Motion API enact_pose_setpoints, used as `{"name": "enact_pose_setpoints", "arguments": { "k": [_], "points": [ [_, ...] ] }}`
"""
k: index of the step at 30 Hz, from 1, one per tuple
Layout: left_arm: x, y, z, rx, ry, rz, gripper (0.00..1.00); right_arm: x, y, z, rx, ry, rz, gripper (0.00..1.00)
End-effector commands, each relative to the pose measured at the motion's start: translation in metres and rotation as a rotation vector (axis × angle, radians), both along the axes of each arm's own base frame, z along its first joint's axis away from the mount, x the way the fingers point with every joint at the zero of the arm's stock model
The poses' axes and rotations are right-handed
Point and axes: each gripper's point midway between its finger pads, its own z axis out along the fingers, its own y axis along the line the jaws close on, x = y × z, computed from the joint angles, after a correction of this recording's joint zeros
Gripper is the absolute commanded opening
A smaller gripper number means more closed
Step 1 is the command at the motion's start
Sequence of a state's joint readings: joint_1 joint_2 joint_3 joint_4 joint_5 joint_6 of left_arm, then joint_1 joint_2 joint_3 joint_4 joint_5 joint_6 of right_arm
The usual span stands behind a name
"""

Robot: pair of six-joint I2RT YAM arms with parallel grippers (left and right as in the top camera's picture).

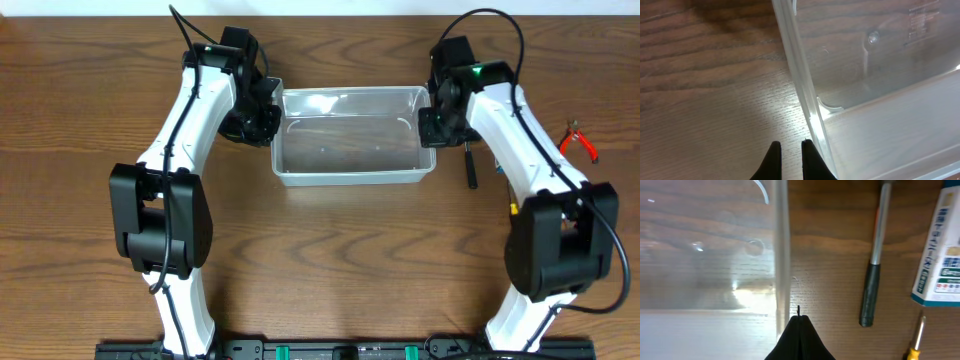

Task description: Pack container

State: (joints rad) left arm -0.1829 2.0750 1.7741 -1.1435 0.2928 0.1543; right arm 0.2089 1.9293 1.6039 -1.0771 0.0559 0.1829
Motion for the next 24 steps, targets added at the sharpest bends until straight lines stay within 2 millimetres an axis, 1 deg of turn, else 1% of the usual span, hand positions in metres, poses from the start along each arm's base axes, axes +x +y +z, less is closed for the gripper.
{"name": "enact_pose_setpoints", "arguments": {
  "k": [1,9,15,20,24],
  "points": [
    [-0.007,-0.026,-0.004,-0.083,0.033,-0.043,0.06,-0.006,0.030,0.015,0.086,-0.025,0.045,0.01],
    [-0.002,-0.017,-0.007,-0.026,0.010,-0.040,0.06,0.011,0.034,0.024,0.106,-0.104,0.049,0.01],
    [0.001,-0.014,-0.008,-0.016,-0.005,-0.036,0.06,0.016,0.032,0.032,0.096,-0.138,0.044,0.01],
    [0.011,0.003,-0.010,0.049,-0.036,-0.007,0.06,0.019,0.026,0.037,0.065,-0.165,0.035,0.01],
    [0.019,0.018,-0.010,0.060,-0.053,0.046,0.06,0.023,0.020,0.040,0.035,-0.182,0.026,0.01]
  ]
}}
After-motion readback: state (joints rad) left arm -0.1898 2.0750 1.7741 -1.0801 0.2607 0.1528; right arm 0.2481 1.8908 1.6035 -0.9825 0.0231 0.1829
